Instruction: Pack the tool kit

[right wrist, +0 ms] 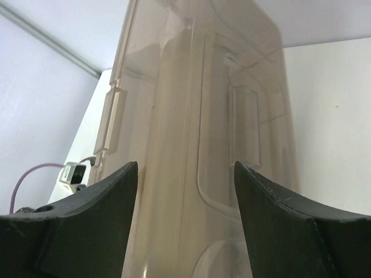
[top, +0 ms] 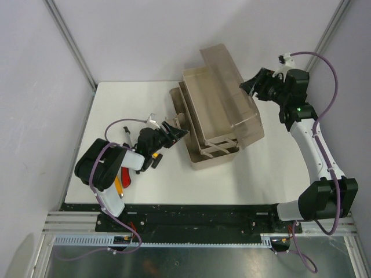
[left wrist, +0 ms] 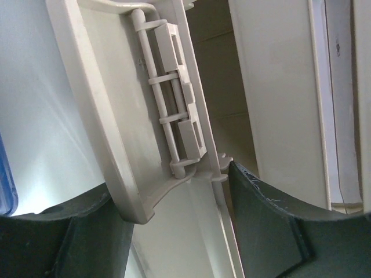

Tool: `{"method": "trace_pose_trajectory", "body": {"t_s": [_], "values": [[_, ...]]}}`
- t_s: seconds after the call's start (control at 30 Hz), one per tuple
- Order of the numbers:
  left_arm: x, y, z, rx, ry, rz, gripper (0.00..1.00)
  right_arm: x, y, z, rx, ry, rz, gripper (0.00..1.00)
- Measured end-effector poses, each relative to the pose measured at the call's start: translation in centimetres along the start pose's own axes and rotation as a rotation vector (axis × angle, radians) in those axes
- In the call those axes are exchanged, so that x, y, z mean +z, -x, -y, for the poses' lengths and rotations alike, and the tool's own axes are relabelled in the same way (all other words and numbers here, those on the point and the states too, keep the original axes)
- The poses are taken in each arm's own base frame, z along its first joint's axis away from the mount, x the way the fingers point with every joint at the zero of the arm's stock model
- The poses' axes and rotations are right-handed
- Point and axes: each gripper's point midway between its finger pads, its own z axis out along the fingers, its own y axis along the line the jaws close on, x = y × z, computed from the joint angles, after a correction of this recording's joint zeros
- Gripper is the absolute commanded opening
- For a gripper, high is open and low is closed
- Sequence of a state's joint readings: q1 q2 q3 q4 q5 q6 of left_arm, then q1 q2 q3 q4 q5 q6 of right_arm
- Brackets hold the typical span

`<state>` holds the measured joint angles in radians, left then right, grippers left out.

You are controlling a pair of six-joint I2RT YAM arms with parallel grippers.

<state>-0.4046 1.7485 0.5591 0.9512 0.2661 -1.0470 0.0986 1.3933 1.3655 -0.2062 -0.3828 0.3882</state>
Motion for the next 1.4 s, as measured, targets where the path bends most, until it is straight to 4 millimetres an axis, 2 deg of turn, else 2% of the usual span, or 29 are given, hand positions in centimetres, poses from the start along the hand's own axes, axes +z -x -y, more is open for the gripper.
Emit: {"method": "trace_pose_trajectory", "body": {"t_s": [0.33, 0.57, 0.73, 0.87, 1.27, 1.4], "values": [[0.4, 0.2, 0.1, -0.003, 0.0, -0.024, 0.65, -1.9, 1.5, 7.3, 0.117, -0.115, 0.128, 0.7], [2.2, 2.7, -0.5, 0.017, 0.016, -0.005, 0.66, -2.2, 0.7, 10.3, 0.199, -0.146, 0.174, 0.71], [4.2, 5.2, -1.1, 0.046, 0.026, 0.027, 0.66, -1.4, -0.3, 11.7, 0.25, -0.141, 0.192, 0.71], [5.3, 6.2, -1.3, 0.064, 0.027, 0.038, 0.65, -0.7, -1.3, 12.5, 0.278, -0.136, 0.182, 0.72], [6.2, 7.1, -1.6, 0.071, 0.025, 0.051, 0.66, 1.4, -2.9, 16.8, 0.345, -0.193, 0.189, 0.72], [6.2, 7.3, -1.7, 0.071, 0.028, 0.056, 0.66, 2.0, -4.3, 19.4, 0.355, -0.259, 0.173, 0.73]]}}
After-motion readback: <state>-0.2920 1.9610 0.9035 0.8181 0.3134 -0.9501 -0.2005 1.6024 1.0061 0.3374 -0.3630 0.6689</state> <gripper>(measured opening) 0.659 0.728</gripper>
